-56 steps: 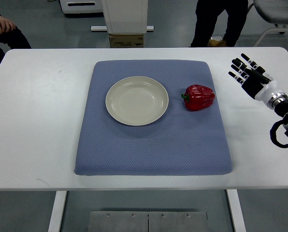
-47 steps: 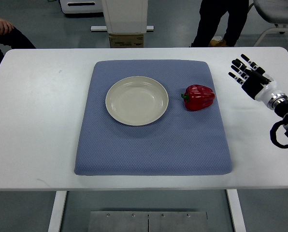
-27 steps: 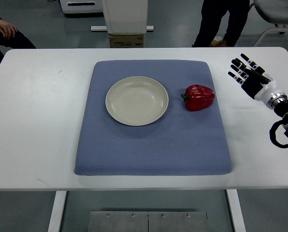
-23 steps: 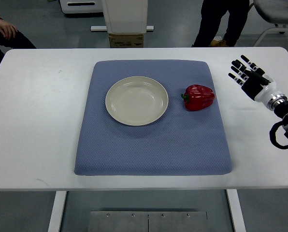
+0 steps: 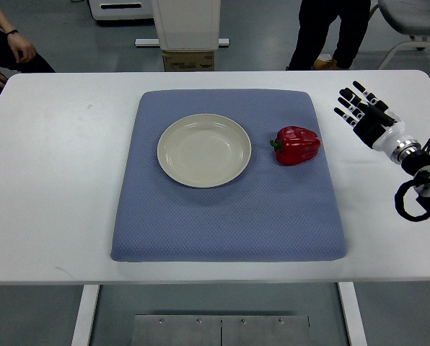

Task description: Place red pepper on plate with right hand

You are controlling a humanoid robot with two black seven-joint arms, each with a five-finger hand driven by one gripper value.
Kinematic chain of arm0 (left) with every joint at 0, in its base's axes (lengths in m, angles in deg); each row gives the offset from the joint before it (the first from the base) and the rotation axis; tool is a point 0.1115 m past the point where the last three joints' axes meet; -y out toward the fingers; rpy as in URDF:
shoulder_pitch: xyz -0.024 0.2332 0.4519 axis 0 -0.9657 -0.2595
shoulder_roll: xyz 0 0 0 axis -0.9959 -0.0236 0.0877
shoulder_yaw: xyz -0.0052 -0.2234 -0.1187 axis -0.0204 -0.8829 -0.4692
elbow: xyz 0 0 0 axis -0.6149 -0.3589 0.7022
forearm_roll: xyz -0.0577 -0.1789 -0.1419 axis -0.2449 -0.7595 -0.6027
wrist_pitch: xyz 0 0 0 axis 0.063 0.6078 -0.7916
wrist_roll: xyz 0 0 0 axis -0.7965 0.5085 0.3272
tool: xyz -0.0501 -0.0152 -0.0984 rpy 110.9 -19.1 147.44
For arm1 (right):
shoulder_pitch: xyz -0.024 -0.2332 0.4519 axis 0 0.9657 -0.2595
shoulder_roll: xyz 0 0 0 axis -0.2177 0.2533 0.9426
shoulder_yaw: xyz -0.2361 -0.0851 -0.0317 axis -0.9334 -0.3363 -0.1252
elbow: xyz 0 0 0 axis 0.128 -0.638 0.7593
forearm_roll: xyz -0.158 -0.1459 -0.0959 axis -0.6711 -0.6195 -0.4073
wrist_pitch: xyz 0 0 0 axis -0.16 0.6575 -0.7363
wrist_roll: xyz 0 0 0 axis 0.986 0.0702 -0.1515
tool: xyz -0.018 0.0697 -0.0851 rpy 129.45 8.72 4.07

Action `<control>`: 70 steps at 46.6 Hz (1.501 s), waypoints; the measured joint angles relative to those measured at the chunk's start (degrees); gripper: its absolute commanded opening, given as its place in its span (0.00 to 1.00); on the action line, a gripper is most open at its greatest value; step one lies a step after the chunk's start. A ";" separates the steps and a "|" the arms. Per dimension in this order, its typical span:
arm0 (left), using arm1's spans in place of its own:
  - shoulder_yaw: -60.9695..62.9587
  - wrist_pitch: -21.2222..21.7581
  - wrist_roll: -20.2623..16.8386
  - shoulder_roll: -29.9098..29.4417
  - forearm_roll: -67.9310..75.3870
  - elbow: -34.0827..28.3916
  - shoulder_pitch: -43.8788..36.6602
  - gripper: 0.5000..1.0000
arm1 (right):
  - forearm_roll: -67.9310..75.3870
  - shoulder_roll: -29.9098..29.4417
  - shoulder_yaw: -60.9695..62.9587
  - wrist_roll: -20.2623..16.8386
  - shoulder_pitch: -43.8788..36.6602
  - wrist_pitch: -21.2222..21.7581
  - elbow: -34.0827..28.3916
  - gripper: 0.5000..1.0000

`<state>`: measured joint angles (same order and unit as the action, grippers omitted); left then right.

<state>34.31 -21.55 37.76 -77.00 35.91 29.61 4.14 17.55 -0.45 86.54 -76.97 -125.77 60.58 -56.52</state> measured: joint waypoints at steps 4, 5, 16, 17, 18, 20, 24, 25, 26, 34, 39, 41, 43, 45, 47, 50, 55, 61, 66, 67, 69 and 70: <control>0.00 0.01 0.00 0.00 0.00 0.00 0.00 1.00 | 0.00 0.42 0.01 -0.40 -0.31 0.24 -0.23 1.00; 0.00 0.01 0.00 0.00 0.00 0.00 0.00 1.00 | 0.01 0.52 0.01 -0.63 -0.39 0.35 -0.25 1.00; 0.00 0.02 0.00 0.00 0.00 0.00 0.00 1.00 | 0.10 1.80 1.91 -1.93 -0.34 1.18 0.09 1.00; 0.00 0.02 0.00 0.00 0.00 0.00 0.00 1.00 | 0.10 1.82 2.22 -1.93 -0.31 1.18 0.11 1.00; 0.00 0.02 0.00 0.00 0.00 0.00 -0.01 1.00 | 0.10 1.83 2.43 -1.93 -0.30 1.18 0.11 1.00; 0.00 0.02 0.00 0.00 0.00 0.00 -0.01 1.00 | 0.10 1.83 2.86 -1.93 -0.31 1.05 0.13 1.00; 0.00 0.02 0.00 0.00 0.00 0.00 -0.02 1.00 | 0.04 1.88 3.34 -1.93 -0.95 0.78 0.21 1.00; 0.00 0.02 0.01 0.00 0.00 0.00 -0.01 1.00 | 0.04 1.90 3.38 -1.93 -1.26 0.77 0.21 1.00; 0.00 0.02 0.00 0.00 0.00 0.00 0.00 1.00 | 0.02 1.91 3.39 -1.89 -1.78 0.76 0.21 1.00; 0.00 0.02 0.00 0.00 0.00 0.00 0.00 1.00 | -0.19 1.92 3.10 -1.60 -2.70 0.74 0.64 1.00; 0.00 0.02 0.00 0.00 -0.01 0.00 -0.02 1.00 | -0.11 1.76 3.13 -0.67 -2.62 0.32 0.74 1.00; 0.00 0.02 0.00 0.00 0.00 0.00 -0.01 1.00 | -0.10 1.74 3.20 0.41 -2.59 0.24 0.74 1.00; 0.00 0.02 0.00 0.00 -0.01 0.00 -0.01 1.00 | -0.09 1.74 3.27 1.72 -2.55 0.23 0.80 1.00; 0.00 0.02 -0.01 0.00 -0.01 0.00 0.01 1.00 | -0.09 1.81 3.36 3.41 -2.46 0.22 0.82 1.00; 0.00 0.02 -0.01 0.00 -0.01 0.00 0.01 1.00 | -0.05 1.93 3.52 5.29 -2.34 0.38 0.83 1.00; 0.00 0.02 -0.01 0.00 -0.01 0.00 -0.03 1.00 | 0.00 2.07 3.72 8.02 -2.07 0.92 0.81 1.00; -0.01 0.02 -0.01 0.00 -0.01 0.00 -0.02 1.00 | -0.11 3.01 3.22 8.78 -1.93 1.00 0.40 1.00; 0.00 0.02 0.00 0.00 -0.01 0.00 -0.03 1.00 | -1.02 3.44 1.61 8.84 -2.02 0.74 0.24 0.99; 0.00 0.02 0.00 0.00 -0.01 0.00 -0.04 1.00 | -5.26 4.12 -1.32 8.91 -2.83 0.84 0.07 0.90; 0.00 0.02 0.01 0.00 -0.01 0.00 -0.01 1.00 | -7.02 4.21 -2.03 8.94 -3.04 0.87 0.00 0.89; -0.01 0.02 0.01 0.00 0.00 0.01 0.02 1.00 | -9.30 4.39 -3.48 9.05 -3.64 0.89 -0.05 0.85; 0.00 0.02 0.01 0.00 0.00 0.00 0.01 1.00 | -10.94 4.43 -4.22 9.28 -4.15 0.90 -0.06 0.85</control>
<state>34.31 -21.53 37.76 -77.00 35.90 29.62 4.15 6.61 3.98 82.32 -67.68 -129.92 61.48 -56.58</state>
